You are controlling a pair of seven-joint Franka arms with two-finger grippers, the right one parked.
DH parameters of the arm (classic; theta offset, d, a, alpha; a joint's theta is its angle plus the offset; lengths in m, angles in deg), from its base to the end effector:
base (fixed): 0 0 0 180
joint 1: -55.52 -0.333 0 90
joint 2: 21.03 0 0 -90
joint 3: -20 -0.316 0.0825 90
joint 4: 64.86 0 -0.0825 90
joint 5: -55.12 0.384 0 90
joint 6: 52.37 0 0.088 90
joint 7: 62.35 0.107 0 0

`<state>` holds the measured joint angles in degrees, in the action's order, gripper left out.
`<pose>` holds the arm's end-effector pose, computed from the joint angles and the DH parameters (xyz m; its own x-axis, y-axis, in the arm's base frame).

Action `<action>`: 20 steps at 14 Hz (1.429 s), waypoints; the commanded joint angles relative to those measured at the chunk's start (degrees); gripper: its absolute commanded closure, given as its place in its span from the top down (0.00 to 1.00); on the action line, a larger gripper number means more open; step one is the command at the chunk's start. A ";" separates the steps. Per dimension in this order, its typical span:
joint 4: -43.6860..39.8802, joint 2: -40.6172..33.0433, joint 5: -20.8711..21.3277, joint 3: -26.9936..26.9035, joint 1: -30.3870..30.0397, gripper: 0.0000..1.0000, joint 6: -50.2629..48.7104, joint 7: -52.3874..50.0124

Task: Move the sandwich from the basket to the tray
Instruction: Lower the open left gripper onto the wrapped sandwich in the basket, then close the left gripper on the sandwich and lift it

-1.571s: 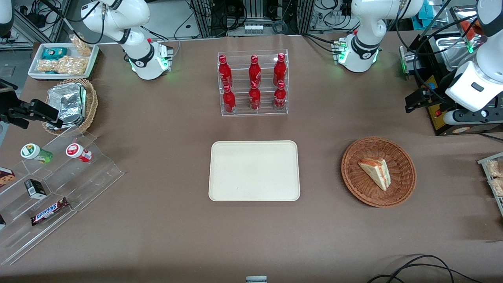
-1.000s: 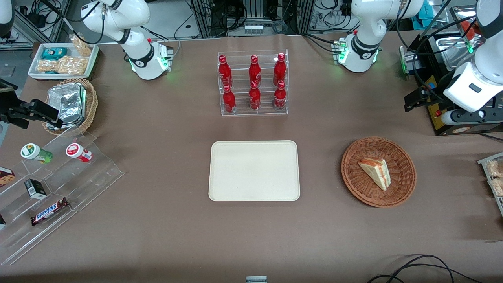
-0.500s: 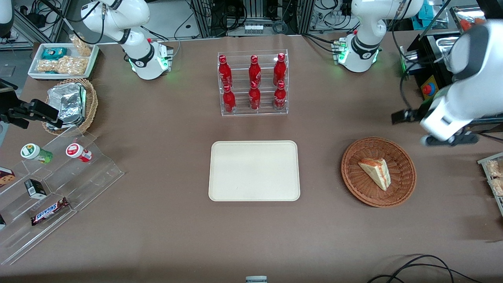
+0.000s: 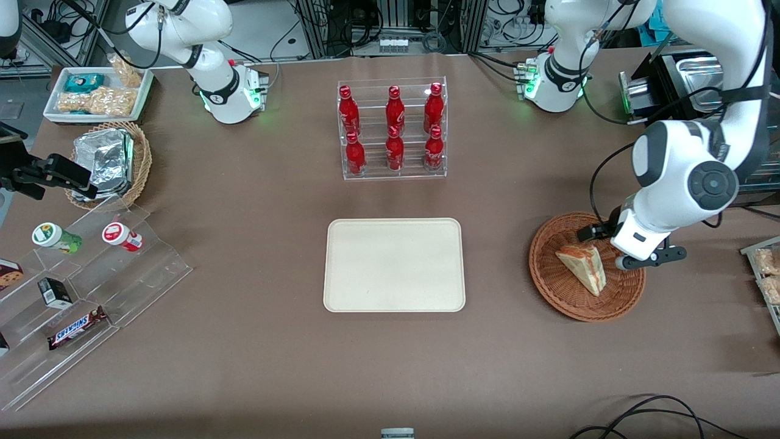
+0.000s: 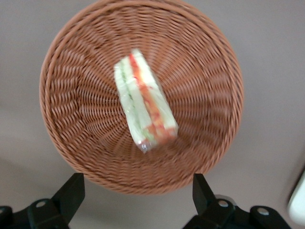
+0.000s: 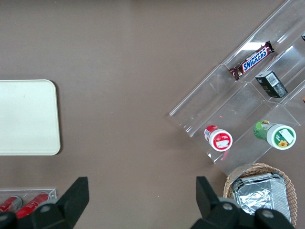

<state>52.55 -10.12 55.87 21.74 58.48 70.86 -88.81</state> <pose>0.5696 -0.0459 0.3400 0.9280 0.3643 -0.0773 0.3620 -0.9312 -0.0435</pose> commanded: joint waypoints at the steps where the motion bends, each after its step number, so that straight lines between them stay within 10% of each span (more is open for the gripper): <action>1: 0.81 1.29 0.92 0.19 0.29 1.00 4.20 -16.65; 7: 0.72 10.60 0.83 0.19 0.20 0.97 16.50 -26.62; 9: 1.06 10.89 0.92 0.19 0.11 0.25 17.58 -26.80; 10: 1.24 10.10 0.92 0.10 0.11 0.11 16.97 -26.71; 20: -10.79 5.34 3.04 4.14 7.83 0.00 -11.00 -26.01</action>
<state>43.43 -7.21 58.48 25.67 62.53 59.72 -114.03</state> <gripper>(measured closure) 0.767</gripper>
